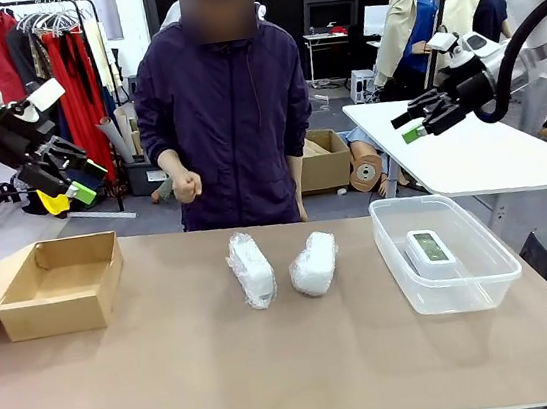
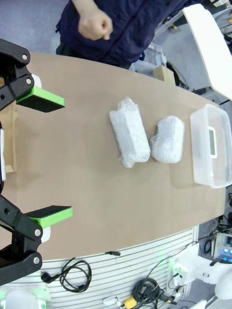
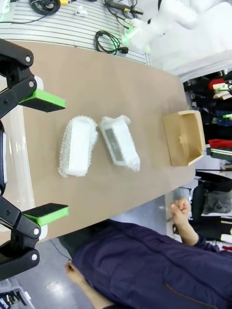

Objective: Separate and place wrapped and unwrapped clocks.
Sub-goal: Pick up the Digital clock indicated by the person.

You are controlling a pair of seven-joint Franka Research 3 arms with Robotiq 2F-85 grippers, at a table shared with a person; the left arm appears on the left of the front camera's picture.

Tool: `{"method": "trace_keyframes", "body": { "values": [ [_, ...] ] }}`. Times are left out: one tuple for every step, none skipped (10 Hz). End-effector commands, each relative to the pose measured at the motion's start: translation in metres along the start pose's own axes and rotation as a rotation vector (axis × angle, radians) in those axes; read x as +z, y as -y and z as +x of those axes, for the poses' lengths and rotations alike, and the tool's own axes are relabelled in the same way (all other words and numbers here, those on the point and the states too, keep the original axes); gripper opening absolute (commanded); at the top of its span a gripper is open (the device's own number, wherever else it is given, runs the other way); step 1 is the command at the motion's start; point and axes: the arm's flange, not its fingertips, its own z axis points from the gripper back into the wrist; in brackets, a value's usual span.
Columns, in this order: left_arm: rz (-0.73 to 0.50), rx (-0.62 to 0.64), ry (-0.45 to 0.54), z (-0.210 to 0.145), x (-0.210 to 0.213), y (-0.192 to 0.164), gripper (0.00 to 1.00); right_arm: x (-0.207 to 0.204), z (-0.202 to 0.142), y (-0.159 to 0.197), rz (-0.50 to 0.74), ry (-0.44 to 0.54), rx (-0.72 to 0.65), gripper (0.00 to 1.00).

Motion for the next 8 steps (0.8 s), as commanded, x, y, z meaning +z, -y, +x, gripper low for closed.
{"method": "trace_keyframes", "body": {
  "values": [
    [0.001,-0.003,0.004,0.0010,0.0007,0.0001,1.00,0.0048,-0.0012,0.0001,-0.001,0.006,-0.003,1.00],
    [0.001,-0.003,0.004,0.0010,0.0007,0.0001,1.00,0.0048,-0.0012,0.0001,-0.001,0.006,-0.003,1.00],
    [0.001,-0.003,0.004,0.0010,0.0007,0.0001,1.00,0.0048,-0.0012,0.0001,-0.001,0.006,-0.003,1.00],
    [0.001,-0.003,0.004,0.0010,0.0007,0.0001,1.00,0.0048,-0.0012,0.0001,-0.001,0.006,-0.003,1.00],
    [0.001,-0.003,0.004,0.0010,0.0007,0.0001,1.00,0.0048,-0.0012,0.0001,-0.001,0.006,-0.003,1.00],
    [0.001,-0.003,0.004,0.0010,0.0007,0.0001,1.00,0.0048,-0.0012,0.0001,-0.001,0.006,-0.003,1.00],
    [0.001,-0.003,0.004,0.0010,0.0007,0.0001,1.00,0.0048,-0.0012,0.0001,-0.001,0.006,-0.003,1.00],
    [0.001,-0.003,0.004,0.0010,0.0007,0.0001,1.00,0.0048,-0.0012,0.0001,-0.001,0.006,-0.003,1.00]
  ]
}}
